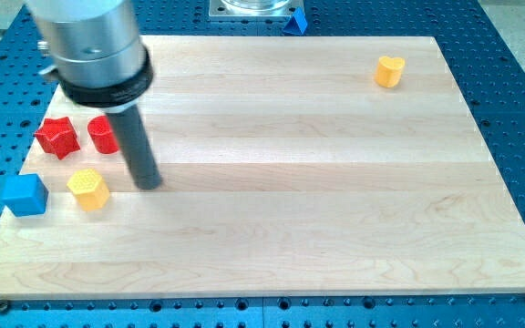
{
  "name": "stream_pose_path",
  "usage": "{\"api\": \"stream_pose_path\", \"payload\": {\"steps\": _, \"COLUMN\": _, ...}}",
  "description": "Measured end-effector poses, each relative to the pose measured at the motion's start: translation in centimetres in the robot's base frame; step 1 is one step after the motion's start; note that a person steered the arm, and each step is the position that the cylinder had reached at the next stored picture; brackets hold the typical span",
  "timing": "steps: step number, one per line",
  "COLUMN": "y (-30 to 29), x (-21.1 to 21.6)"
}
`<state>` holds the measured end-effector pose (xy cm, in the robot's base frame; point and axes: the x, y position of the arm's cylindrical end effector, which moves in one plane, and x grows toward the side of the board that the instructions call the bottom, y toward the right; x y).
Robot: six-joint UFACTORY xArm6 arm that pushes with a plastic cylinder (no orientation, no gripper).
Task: Place the yellow heart above the red circle
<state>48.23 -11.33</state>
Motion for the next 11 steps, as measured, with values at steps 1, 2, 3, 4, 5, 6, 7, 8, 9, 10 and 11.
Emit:
{"api": "stream_pose_path", "payload": {"steps": 1, "y": 13.1, "x": -1.8}}
{"api": "stream_pose_path", "payload": {"steps": 2, "y": 26.0, "x": -6.1}}
{"api": "stream_pose_path", "payload": {"steps": 3, "y": 35.6, "x": -10.8}}
{"api": "stream_pose_path", "payload": {"steps": 4, "y": 40.0, "x": -16.2}}
{"api": "stream_pose_path", "payload": {"steps": 5, "y": 38.9, "x": -18.7}}
{"api": "stream_pose_path", "payload": {"steps": 6, "y": 37.9, "x": -19.7}}
{"api": "stream_pose_path", "payload": {"steps": 7, "y": 35.3, "x": -20.1}}
{"api": "stream_pose_path", "payload": {"steps": 8, "y": 26.5, "x": -18.0}}
{"api": "stream_pose_path", "payload": {"steps": 9, "y": 16.4, "x": -14.3}}
{"api": "stream_pose_path", "payload": {"steps": 10, "y": 17.6, "x": -14.2}}
{"api": "stream_pose_path", "payload": {"steps": 11, "y": 18.8, "x": -14.3}}
